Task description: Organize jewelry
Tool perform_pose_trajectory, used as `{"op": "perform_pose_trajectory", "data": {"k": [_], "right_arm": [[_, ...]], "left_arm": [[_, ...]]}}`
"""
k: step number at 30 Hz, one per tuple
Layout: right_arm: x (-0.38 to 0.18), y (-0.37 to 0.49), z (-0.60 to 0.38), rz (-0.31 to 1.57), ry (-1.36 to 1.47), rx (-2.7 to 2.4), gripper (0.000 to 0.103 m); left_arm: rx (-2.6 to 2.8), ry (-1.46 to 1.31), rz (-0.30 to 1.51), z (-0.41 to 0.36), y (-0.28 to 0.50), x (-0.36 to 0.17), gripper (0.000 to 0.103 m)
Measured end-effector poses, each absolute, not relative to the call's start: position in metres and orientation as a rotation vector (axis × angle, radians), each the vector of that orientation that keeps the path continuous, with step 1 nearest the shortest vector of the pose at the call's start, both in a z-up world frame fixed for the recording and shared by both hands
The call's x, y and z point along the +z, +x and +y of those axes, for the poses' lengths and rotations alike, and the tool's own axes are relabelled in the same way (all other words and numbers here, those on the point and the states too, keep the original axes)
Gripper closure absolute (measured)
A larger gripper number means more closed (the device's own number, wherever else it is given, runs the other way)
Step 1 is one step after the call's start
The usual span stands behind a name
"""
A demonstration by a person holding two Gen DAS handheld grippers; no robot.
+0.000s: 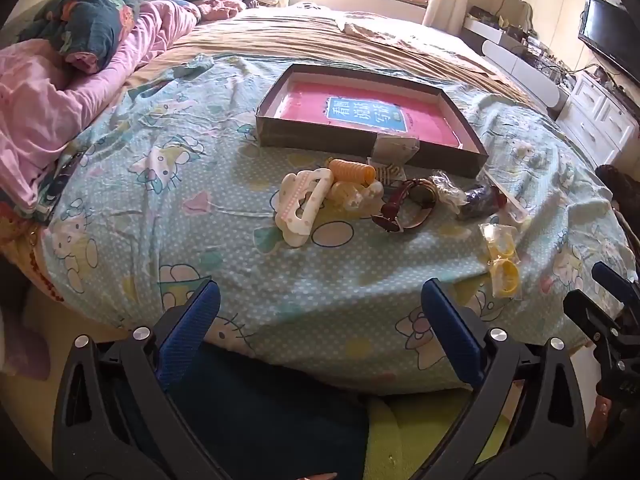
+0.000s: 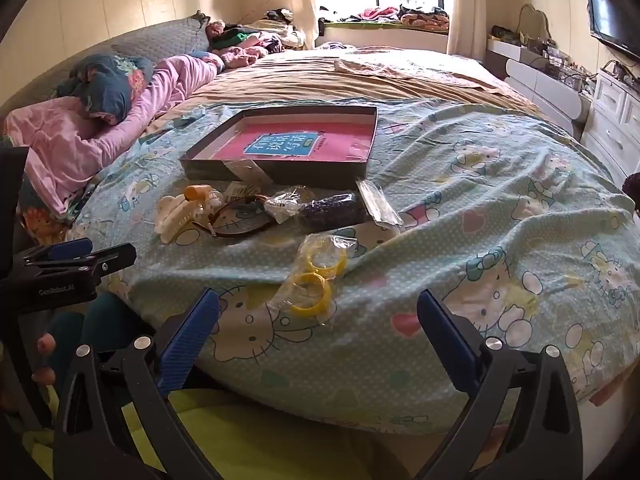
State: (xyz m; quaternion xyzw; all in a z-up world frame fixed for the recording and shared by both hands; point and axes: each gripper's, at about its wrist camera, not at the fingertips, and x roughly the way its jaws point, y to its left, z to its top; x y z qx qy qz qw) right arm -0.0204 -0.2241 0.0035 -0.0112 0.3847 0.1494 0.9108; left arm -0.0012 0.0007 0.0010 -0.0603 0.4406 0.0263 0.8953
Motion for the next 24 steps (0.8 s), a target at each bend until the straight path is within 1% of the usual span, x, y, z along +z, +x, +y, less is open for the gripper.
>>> {"op": "perform_pose_trajectory", "data": {"k": [7,8,12,24], "right_arm": [[0.004,-0.021,-0.222,0.795,-0.016,0.318,0.004],[0.004,-0.021,-0.221,0.795,-0.017,0.318,0.004],[0.010,-0.023,-0.214,0.790,-0.025,0.322,0.004],[0.009,-0.020,-0.212,0.784,-0.029,0.340,0.004]], "left_arm": [[0.059,-0.129,0.922,0.005,-0.002,0.001,0.009],[0.059,-0.116,0.911,-0.002,-0.001,0.009,0.009],[0.057,-0.113,0.912,-0.004,-0.001,0.013,0.009],[0.057,-0.103,0.894,0.002,-0.001,0.010,0.009]]}}
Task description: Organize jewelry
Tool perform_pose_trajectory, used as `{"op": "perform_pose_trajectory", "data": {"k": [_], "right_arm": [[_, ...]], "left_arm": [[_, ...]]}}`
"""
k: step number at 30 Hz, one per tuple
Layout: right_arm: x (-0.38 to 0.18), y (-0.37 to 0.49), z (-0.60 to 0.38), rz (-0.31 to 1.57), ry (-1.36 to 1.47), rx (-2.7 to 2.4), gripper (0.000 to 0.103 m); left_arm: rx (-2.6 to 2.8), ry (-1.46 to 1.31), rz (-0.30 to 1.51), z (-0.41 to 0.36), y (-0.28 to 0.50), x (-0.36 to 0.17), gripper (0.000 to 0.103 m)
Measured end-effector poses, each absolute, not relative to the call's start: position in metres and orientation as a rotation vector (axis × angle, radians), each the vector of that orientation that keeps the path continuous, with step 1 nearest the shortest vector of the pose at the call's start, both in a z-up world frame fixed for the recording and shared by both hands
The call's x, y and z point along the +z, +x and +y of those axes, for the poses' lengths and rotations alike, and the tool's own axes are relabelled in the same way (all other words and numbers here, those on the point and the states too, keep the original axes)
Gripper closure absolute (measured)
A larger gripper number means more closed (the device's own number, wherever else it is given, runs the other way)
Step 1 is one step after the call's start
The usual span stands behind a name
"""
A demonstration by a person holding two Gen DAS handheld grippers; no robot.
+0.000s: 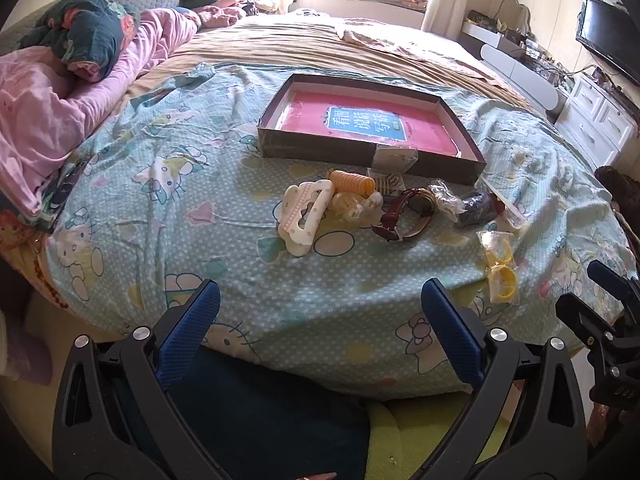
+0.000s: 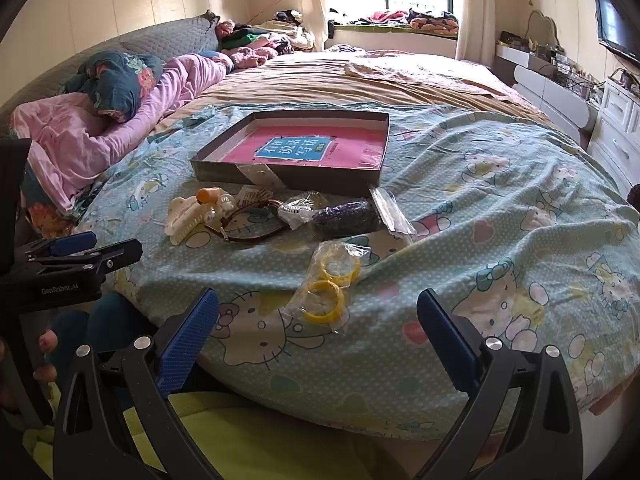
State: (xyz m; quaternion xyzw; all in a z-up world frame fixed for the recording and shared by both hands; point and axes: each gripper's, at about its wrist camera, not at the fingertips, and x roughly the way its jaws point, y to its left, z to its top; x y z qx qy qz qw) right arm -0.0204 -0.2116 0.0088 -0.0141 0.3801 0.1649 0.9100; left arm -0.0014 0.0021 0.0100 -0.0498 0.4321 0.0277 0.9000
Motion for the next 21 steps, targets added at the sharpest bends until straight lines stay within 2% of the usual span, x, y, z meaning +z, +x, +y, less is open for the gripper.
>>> {"op": "perform_pose_trajectory", "data": {"k": [21], "right_arm": [[0.0097,-0.0199,-0.2112,0.788,-0.028,0.344,0.004]], "left_arm": [[0.054,-0.102,0.895,-0.0002,-0.0006,0.0103,0.009]]}}
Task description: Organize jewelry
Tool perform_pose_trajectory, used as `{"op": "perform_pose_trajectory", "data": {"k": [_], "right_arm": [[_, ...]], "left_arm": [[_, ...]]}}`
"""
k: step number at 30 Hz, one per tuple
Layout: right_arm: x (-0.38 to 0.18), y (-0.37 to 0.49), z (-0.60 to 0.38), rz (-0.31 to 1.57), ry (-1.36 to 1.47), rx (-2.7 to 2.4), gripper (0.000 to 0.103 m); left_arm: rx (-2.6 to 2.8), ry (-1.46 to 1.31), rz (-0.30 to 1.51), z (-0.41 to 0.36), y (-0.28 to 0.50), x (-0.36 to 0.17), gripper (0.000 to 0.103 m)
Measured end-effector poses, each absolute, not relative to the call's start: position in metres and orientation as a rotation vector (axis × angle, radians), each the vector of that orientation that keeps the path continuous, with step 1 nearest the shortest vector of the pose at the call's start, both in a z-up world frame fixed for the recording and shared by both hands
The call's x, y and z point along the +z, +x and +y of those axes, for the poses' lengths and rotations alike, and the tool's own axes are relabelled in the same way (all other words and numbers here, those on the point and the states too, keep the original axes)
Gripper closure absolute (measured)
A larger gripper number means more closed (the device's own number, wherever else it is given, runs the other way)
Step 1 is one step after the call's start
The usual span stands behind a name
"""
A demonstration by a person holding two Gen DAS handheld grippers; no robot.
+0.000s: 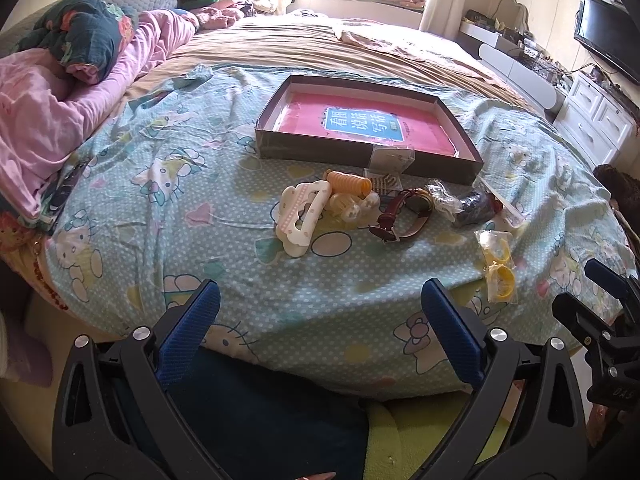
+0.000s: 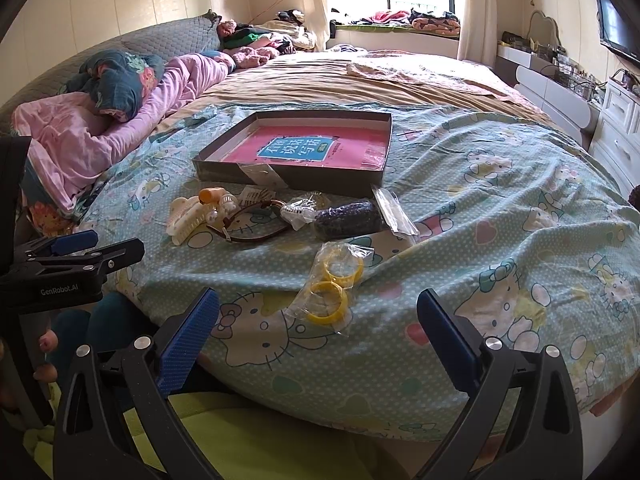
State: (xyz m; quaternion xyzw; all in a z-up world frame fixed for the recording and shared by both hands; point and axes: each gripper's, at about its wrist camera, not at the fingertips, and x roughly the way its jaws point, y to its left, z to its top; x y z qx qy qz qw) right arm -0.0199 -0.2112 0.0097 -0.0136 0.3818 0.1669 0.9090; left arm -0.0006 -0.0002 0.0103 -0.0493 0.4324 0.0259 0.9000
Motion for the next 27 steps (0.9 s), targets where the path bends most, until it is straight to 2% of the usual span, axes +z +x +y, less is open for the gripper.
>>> {"op": "perform_pose_trajectory", "data": {"k": [27], "right_arm": [[0.008,-0.006,-0.202,0.816,-0.034,0.346,0.004]], "left_arm": [[0.071,-0.132,0.926,0.009,0.010,0.004,0.009]]}}
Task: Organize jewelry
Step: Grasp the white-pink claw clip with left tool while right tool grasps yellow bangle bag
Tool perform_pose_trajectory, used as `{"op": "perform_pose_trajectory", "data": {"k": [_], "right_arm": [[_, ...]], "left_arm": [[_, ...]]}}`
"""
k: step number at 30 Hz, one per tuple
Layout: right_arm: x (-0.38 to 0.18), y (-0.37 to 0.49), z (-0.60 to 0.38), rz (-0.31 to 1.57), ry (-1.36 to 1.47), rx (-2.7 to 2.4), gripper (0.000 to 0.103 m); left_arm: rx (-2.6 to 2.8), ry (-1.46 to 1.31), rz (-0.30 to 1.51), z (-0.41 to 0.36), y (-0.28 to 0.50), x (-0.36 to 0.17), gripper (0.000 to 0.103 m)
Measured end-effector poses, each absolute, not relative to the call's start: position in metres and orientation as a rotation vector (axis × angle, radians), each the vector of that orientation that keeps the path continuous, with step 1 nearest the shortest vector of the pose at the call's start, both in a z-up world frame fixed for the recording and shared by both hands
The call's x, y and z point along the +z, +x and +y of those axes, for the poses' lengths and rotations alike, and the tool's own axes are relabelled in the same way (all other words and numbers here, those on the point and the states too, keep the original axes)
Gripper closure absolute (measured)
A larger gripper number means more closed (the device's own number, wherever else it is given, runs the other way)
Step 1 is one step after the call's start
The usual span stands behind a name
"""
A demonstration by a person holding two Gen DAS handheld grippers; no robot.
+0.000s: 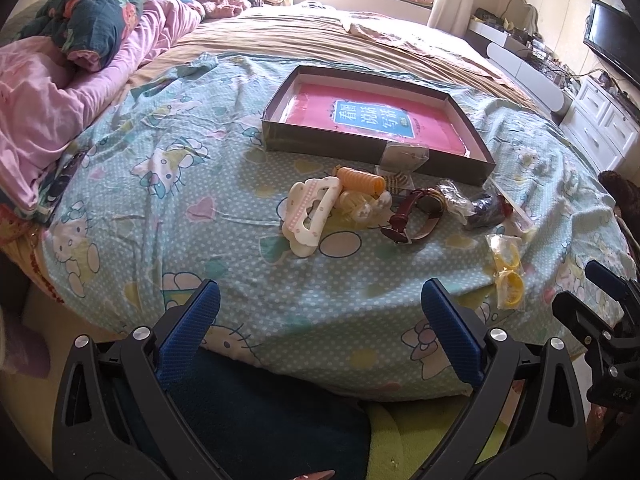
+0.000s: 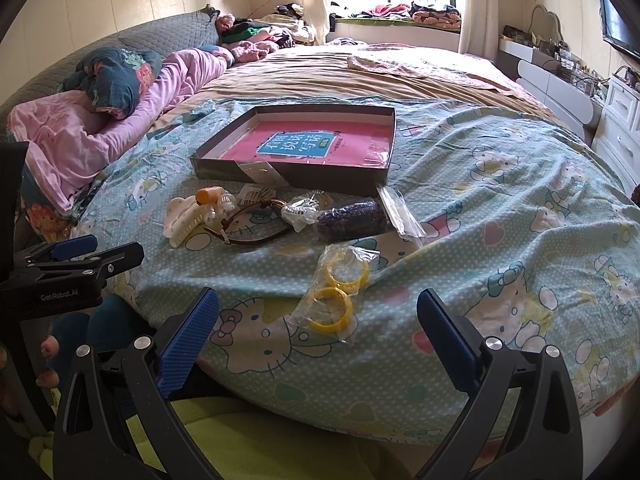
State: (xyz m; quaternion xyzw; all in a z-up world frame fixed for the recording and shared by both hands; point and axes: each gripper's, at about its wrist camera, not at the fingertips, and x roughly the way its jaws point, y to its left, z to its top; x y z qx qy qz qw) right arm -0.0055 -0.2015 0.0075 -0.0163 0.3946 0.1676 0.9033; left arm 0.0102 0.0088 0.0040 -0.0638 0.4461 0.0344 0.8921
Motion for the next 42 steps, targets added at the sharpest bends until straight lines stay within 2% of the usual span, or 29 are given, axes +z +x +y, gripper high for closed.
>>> {"op": "perform_pose_trajectory", "data": {"k": [30,32,39,40,42], "right_arm": [[-0.032,0.045,-0.198,0.947,0.032,0.333,0.005],[-0.036,0.049,-0.201,0.963,0.044,0.326,0.005],[-0.050,0.061,-0.203,1.019,0.063,0.313,0.006],[-0.052,0.062,-0.201,1.024,0.060,0.314,0.007],[-0.055,0.064,-0.199,1.040,0.055,0.318,0.017]], "left_arm": [[0.019,-0.145,1.032,0.045,0.088,-0.045,0.009],[0.002,-0.154,1.039,0.045,0.095,-0.049,0.011],[-0.018,-0.102,1.067,0.037,0.111,-0.060,0.031],[-0.013,-0.096,1.063,0.037,0.112,-0.061,0.033],[-0.016,-0.089,1.052,0.038,0.113,-0.061,0.038]]}}
